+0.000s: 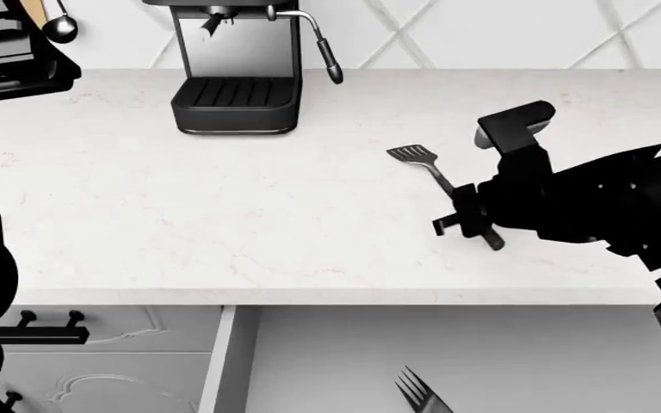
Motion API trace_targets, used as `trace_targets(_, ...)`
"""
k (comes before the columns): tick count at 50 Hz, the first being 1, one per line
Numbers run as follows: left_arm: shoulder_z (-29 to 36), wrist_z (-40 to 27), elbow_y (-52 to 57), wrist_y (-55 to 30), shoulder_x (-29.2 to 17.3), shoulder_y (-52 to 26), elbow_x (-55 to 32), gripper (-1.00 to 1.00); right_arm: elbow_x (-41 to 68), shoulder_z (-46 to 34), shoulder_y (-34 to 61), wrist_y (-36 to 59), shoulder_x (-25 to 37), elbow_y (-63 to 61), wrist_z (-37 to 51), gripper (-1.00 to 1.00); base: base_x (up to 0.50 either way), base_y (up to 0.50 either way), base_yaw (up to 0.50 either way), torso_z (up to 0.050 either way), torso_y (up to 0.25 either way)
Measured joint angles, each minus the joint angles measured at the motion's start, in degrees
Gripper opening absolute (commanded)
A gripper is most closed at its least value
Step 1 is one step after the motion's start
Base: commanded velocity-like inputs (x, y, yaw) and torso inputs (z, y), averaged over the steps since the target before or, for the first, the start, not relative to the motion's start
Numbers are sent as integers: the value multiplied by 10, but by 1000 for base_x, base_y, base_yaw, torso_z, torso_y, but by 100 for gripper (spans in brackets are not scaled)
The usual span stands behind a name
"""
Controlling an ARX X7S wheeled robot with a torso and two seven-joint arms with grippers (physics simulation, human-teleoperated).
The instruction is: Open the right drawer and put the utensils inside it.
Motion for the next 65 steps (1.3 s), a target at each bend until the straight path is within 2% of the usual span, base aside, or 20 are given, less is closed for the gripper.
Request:
trace_targets(13, 0, -2, 3, -4, -2, -4, -3, 100, 40, 8, -2, 19, 37, -53, 2, -100, 0, 0, 0, 0, 0)
trace_targets(33, 2, -5, 5, -4, -4, -5, -5, 100, 135, 80, -24, -32, 165, -263, -71, -100, 0, 0, 0, 0, 0)
trace_targets(42, 3, -6, 6, -5, -5, -6, -6, 100, 118, 121, -100, -161, 230, -359, -146, -100, 0, 0, 0, 0, 0)
trace_targets(55, 4, -6, 7, -7, -6, -8, -8, 100, -17, 126, -189, -364, 286, -419, -310, -100, 0, 0, 0, 0, 0)
trace_targets(65, 4, -7, 6, -6, -7, -7, -9, 100, -111, 116, -227, -465, 317, -435, -391, -100, 0, 0, 0, 0, 0)
